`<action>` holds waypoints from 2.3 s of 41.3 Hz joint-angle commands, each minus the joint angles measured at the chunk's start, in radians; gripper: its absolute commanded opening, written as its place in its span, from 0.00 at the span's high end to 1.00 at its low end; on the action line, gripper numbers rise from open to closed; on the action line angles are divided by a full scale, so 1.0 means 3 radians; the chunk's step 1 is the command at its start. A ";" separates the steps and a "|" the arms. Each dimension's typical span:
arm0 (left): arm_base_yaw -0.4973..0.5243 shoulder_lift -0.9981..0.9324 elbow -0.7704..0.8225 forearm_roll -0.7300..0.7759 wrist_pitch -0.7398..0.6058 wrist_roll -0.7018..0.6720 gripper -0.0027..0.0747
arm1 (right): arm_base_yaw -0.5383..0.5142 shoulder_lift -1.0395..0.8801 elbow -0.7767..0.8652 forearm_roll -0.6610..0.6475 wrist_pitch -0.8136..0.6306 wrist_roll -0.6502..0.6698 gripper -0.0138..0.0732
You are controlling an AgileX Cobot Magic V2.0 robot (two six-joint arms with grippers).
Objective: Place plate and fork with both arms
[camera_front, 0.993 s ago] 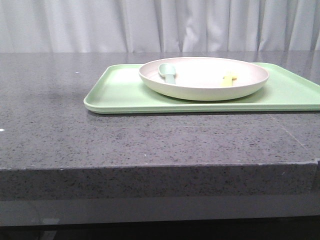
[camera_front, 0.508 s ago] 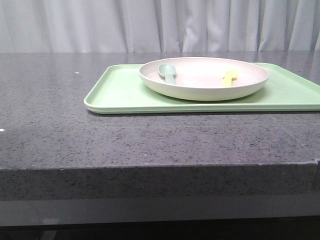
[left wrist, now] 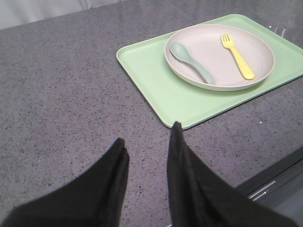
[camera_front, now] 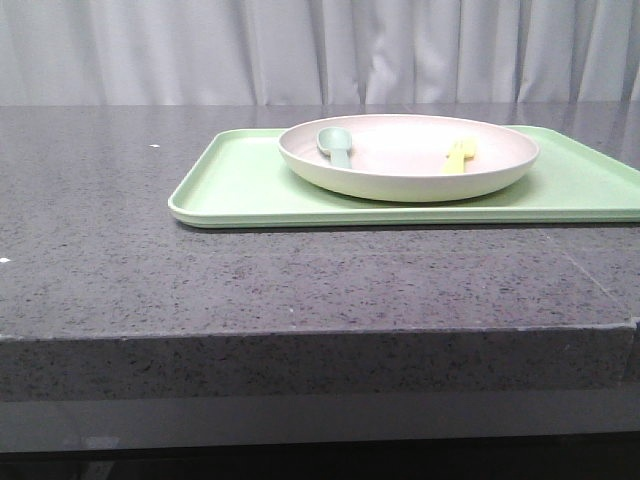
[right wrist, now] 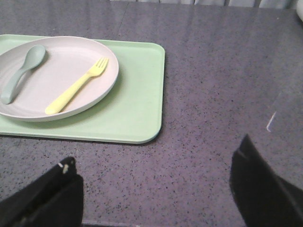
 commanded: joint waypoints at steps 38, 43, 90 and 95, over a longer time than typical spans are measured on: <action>0.0005 0.0006 -0.0089 -0.0270 -0.0217 0.0002 0.71 | 0.0577 0.2310 -0.1984 0.0511 0.0695 -0.0230 0.37; 0.0005 0.0006 -0.0089 -0.0258 -0.0217 0.0002 0.71 | 0.0803 0.2531 -0.2079 0.0131 0.0606 0.0190 0.39; 0.0005 0.0025 -0.0067 -0.0149 -0.0313 0.0002 0.71 | 0.0975 0.4488 -0.3107 -0.0420 0.0350 0.1277 0.26; 0.0005 0.0025 -0.0067 -0.0149 -0.0313 0.0002 0.71 | 0.0954 0.4564 -0.3107 -0.0416 0.0284 0.1330 0.26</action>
